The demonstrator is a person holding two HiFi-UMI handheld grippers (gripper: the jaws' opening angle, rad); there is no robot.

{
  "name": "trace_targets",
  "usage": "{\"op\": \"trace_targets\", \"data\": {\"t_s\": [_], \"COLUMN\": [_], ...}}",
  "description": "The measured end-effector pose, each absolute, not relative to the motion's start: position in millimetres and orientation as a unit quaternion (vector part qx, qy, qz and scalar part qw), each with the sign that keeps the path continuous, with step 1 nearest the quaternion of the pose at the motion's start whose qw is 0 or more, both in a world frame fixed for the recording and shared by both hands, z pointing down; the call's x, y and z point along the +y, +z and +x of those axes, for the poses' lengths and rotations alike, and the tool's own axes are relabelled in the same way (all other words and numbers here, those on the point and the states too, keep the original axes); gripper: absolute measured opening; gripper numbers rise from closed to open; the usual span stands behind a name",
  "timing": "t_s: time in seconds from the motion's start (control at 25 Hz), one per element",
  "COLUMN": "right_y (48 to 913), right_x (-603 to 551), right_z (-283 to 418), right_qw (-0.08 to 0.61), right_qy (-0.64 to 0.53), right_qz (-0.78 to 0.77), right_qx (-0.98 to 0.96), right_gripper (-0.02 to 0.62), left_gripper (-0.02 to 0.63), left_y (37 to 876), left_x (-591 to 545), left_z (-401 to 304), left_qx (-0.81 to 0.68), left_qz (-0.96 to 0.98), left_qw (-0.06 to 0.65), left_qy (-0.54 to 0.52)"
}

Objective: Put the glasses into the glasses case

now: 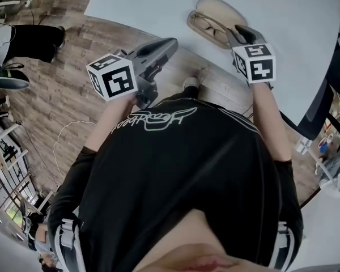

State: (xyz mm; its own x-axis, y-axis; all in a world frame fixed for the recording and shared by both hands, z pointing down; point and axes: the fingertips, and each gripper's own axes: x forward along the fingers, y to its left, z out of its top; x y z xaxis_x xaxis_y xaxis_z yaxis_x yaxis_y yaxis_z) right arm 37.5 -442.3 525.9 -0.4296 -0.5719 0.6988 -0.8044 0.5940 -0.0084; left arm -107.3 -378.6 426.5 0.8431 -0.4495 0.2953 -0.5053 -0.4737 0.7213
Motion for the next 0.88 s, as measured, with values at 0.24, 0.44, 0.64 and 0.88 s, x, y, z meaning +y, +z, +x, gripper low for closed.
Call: {"op": "trace_targets", "data": {"t_s": [0.24,0.44,0.64,0.88], "right_y": [460,409,360,316], "right_x": [-411,-381,-335,-249], "right_z": [48,57,71,98], "right_qw": [0.192,0.108,0.037,-0.041], "right_qy": [0.174,0.169,0.162,0.186], "right_qz": [0.438,0.425,0.397,0.342], "right_qx": [-0.861,-0.883,-0.902,-0.92], "right_gripper": [0.067,0.058,0.025,0.009], "left_gripper": [0.006,0.006,0.006,0.006], "left_y": [407,384,356,313], "left_x": [-336,-319,-289,-221], "left_z": [-99,-80,-54,-8], "left_qx": [-0.279,-0.276,-0.265,-0.246], "left_qz": [0.865,0.875,0.887,0.903], "left_qw": [0.416,0.398,0.377,0.35], "left_qy": [0.03,0.019,0.009,-0.026]}}
